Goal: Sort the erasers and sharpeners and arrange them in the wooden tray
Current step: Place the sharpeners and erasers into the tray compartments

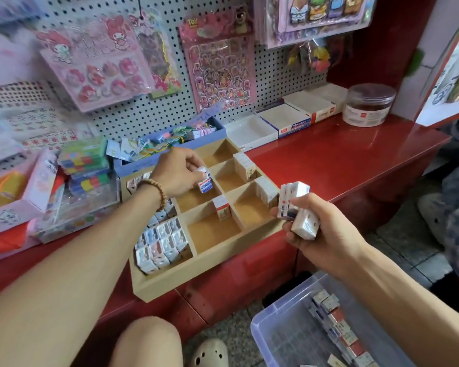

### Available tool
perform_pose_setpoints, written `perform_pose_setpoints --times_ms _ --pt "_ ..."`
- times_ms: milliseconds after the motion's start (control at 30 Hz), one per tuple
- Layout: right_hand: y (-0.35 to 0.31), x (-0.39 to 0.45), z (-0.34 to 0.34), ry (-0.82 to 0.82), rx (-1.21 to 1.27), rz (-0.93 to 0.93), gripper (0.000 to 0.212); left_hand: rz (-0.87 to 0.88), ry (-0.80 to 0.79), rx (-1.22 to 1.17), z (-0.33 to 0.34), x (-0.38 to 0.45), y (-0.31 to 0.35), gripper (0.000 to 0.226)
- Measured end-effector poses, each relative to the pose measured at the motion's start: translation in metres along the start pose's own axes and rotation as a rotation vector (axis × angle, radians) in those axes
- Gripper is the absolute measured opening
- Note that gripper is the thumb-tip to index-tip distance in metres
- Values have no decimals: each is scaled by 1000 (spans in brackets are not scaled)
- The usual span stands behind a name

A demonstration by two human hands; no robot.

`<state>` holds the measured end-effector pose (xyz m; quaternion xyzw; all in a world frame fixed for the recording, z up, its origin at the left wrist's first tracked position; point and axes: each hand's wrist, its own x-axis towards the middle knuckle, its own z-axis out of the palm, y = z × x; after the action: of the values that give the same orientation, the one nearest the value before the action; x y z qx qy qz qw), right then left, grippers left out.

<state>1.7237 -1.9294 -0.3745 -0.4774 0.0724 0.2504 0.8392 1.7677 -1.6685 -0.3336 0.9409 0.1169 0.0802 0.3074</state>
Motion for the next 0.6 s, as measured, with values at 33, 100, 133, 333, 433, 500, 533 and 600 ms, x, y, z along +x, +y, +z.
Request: perform_pose_setpoints --times_ms 33,100,133,333,433,500,533,600 --pt "0 1 0 0 7 4 33 7 -16 36 4 4 -2 19" --pt "0 2 0 -6 24 11 35 29 -36 105 11 12 -4 17" --pt "0 2 -1 -13 35 14 35 49 -41 150 14 14 -5 15" --pt "-4 3 -2 -100 53 9 50 113 19 340 27 20 -12 17" --pt "-4 3 -2 -123 48 26 57 112 44 460 31 19 -12 23" --pt "-3 3 -2 -135 38 33 51 101 68 505 31 15 -6 34" --pt "-2 4 -1 -137 29 35 48 100 98 498 30 10 -1 38" --pt "-1 4 0 -134 9 31 52 140 193 408 28 -3 14 37"
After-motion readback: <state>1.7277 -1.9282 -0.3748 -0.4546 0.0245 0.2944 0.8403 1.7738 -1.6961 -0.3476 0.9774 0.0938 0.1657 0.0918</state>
